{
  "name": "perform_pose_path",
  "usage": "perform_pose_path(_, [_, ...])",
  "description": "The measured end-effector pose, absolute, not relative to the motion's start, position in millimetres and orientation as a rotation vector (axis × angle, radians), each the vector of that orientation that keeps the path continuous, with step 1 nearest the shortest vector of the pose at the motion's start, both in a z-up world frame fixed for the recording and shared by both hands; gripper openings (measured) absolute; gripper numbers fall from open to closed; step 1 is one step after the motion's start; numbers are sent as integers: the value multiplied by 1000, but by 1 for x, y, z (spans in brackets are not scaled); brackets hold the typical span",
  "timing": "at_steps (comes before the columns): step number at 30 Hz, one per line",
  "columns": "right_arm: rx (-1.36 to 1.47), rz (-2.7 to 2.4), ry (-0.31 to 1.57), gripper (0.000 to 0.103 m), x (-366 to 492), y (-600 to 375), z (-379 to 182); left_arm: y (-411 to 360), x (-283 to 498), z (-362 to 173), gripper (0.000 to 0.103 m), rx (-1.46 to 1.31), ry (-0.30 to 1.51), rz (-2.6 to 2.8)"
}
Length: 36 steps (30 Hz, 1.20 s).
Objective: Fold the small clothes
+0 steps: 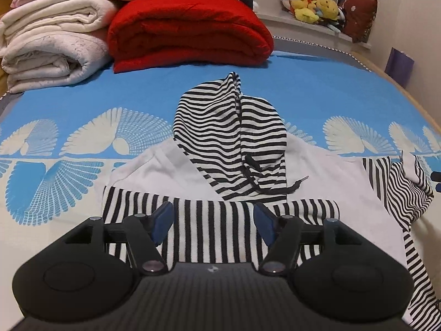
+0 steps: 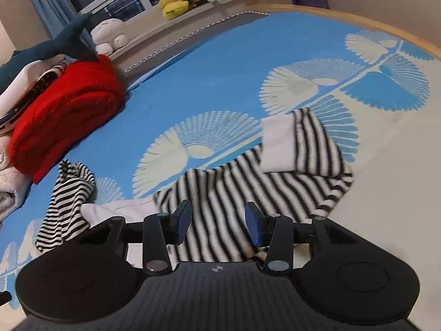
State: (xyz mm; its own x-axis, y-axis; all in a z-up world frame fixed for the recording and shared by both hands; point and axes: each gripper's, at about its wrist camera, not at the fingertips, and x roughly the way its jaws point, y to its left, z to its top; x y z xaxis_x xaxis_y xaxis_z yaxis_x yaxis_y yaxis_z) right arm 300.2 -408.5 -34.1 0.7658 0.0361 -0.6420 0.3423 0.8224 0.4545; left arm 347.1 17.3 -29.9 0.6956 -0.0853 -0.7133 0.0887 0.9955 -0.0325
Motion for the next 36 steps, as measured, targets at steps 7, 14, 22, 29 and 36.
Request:
perform_pose_path(7, [613, -203, 682, 38, 297, -436, -36, 7, 352, -33, 69, -5, 759, -86])
perform_pose_path(14, [582, -221, 635, 37, 292, -449, -34, -5, 356, -35, 69, -5, 753, -102])
perform_pose_path(22, [730, -426, 502, 38, 278, -533, -41, -6, 354, -35, 71, -3, 745, -146])
perform_pose_path(29, [933, -495, 561, 38, 283, -587, -93, -8, 355, -37, 83, 3, 753, -122])
perform_pose_path(36, [538, -283, 637, 51, 333, -522, -85, -6, 358, -44, 84, 27, 818, -120])
